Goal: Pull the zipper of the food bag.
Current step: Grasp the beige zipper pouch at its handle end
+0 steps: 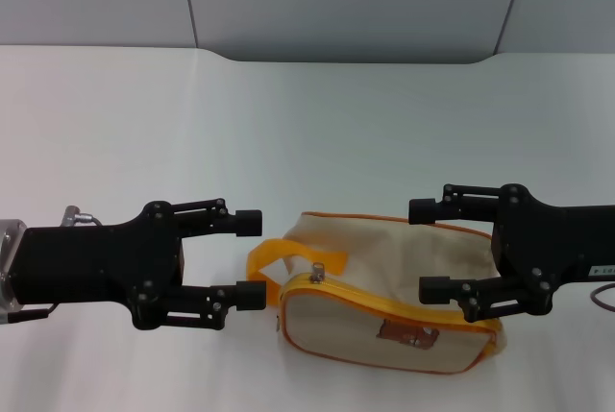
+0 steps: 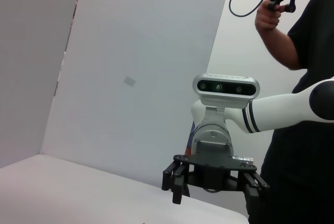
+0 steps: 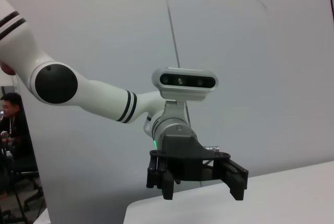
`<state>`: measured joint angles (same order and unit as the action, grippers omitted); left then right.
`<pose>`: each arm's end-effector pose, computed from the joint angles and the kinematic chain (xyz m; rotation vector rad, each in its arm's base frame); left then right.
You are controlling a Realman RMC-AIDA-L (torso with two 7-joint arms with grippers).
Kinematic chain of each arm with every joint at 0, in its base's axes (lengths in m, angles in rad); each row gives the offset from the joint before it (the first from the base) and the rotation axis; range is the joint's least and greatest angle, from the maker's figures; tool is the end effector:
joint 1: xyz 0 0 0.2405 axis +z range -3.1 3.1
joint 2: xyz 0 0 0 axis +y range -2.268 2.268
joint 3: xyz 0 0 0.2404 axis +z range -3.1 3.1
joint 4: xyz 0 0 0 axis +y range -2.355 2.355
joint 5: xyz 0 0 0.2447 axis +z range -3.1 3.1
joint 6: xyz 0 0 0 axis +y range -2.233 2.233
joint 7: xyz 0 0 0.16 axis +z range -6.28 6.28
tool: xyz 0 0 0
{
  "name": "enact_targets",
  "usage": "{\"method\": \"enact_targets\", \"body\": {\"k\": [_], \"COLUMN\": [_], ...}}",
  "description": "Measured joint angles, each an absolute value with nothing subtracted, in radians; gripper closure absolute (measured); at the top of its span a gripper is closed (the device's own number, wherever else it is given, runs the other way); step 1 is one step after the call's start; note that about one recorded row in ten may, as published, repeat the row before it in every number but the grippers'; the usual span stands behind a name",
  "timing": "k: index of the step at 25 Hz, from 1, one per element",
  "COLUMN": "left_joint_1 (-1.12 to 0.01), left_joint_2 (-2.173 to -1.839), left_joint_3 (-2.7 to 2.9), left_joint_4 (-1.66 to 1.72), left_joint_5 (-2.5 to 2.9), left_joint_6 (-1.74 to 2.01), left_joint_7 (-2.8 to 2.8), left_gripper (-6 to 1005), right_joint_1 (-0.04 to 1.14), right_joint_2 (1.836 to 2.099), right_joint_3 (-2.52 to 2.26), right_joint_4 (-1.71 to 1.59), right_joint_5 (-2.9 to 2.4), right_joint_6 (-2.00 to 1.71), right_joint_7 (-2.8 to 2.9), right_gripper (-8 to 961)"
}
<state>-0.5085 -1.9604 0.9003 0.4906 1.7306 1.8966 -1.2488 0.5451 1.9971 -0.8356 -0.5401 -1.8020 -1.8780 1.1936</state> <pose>-0.2449 0.3057 0.0118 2.8796 0.4050 1.0698 0.2312 0.3182 0.0071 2.9422 -0.2563 -1.0511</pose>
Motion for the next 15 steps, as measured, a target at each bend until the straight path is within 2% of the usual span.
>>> {"method": "enact_targets", "body": {"k": [15], "left_joint_1": [-0.511], "left_joint_2": [-1.961], "left_joint_3": [0.906], "left_joint_4": [0.494], "left_joint_5": [1.732], "left_joint_6": [1.897], "left_joint_7": [-1.253], "left_gripper": [227], "right_joint_1": [0.542], "right_joint_2": [1.999], "right_joint_3": [-0.836], "right_joint_4": [-0.538], "right_joint_5": [-1.815], "right_joint_6": [-1.872], "right_joint_7": [1.191], "right_gripper": [134]}}
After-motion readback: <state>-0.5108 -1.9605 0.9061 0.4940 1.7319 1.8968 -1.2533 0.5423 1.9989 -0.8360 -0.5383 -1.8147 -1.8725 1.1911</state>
